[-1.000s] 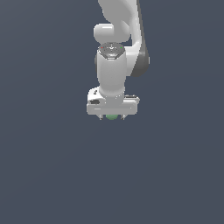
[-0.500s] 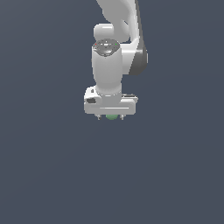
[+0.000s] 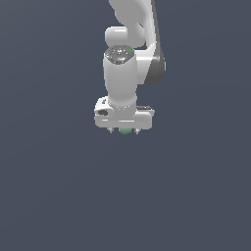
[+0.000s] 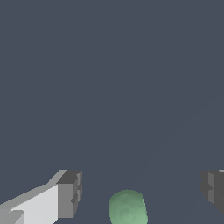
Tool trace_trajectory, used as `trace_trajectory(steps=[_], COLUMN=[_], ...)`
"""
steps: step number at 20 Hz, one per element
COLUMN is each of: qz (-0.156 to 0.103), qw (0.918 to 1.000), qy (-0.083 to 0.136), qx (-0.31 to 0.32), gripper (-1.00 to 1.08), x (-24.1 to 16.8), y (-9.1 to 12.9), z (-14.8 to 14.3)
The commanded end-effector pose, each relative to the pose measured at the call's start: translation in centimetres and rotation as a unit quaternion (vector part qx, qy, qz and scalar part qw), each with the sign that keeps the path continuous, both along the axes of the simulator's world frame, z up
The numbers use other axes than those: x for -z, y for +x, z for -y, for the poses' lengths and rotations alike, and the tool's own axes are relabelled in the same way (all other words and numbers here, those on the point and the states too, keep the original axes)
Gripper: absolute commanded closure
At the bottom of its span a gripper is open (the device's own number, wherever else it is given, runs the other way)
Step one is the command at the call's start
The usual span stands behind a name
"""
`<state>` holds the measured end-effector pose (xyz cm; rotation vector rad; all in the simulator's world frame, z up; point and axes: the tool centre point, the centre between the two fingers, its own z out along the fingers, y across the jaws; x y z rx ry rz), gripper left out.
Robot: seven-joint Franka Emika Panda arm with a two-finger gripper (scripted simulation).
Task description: Pick up the object and move it to a goal position.
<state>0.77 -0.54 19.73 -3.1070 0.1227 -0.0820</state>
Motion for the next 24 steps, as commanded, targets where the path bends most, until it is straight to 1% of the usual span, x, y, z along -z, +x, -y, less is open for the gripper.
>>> trace_trajectory(steps=[1,8,13,18,24], qz=[-0.001,-0.005,-0.009,-0.014,-0.019], qw=[0.9999,0.9977,0.9920,0.9816,0.9633], qy=[0.000,0.003,0.004,0.006,0.007], qx=[0.012,0.068,0.126,0.191,0.268], gripper=[-0.92,-0.92,-0.92,-0.92,-0.92], x=[0.3,1.4,2.5,3.7,5.2], y=[-0.2,-1.3,-2.4,-3.7,-5.3], z=[-0.1,-0.2,-0.4,-0.5,-0.6])
